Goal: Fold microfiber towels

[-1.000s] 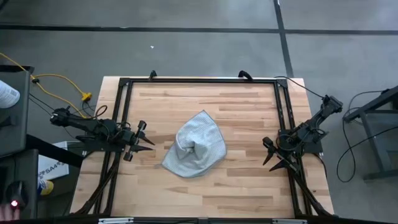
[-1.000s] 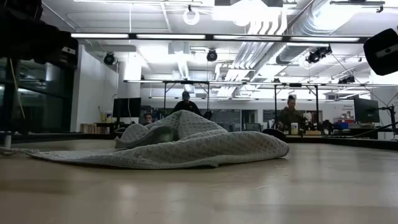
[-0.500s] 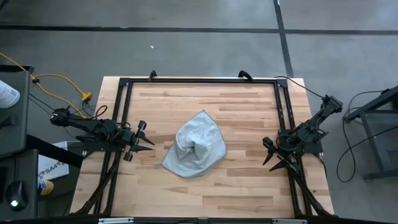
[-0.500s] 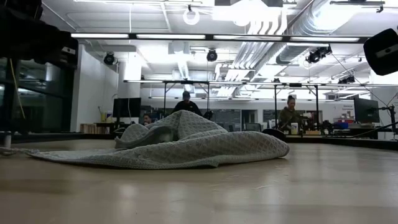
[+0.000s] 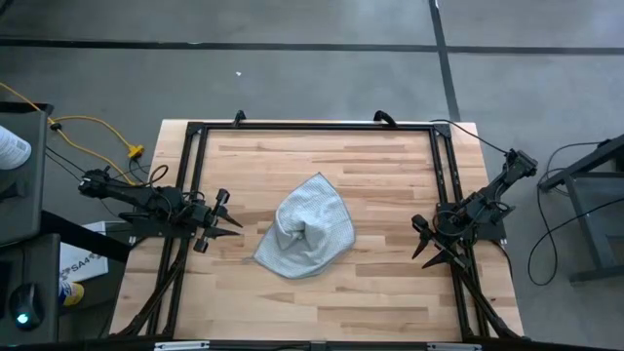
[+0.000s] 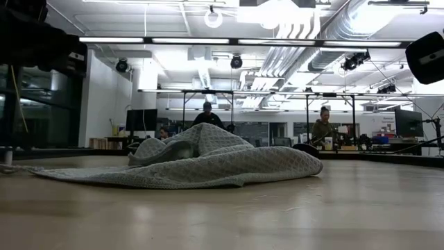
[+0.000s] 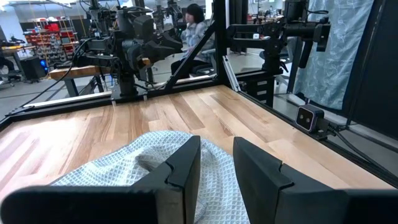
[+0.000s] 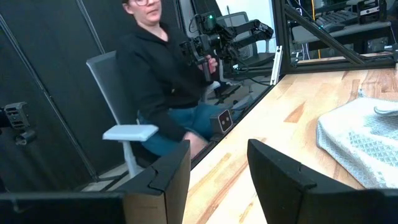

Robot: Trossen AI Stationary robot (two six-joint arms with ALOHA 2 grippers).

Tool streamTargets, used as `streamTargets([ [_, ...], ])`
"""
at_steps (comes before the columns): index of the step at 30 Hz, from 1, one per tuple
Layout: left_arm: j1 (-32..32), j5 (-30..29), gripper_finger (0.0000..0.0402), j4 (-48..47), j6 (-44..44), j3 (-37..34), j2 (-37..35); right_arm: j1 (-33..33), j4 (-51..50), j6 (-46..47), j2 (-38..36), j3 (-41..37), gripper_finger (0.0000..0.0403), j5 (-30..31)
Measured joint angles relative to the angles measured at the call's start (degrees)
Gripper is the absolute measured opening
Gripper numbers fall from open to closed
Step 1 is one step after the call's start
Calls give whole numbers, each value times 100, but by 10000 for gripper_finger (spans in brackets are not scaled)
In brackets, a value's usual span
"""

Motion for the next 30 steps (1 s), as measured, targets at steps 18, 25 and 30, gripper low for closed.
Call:
streamTargets([
  [18, -1, -27, 97, 2, 2, 0, 1, -1, -1, 0, 2, -1, 153, -2],
  [25, -2, -16, 97, 2, -380, 0, 1, -1, 25, -124, 2, -1, 153, 23],
  [30, -2, -19, 97, 7, -1131, 0, 1, -1, 202, -27, 0, -1, 153, 19],
])
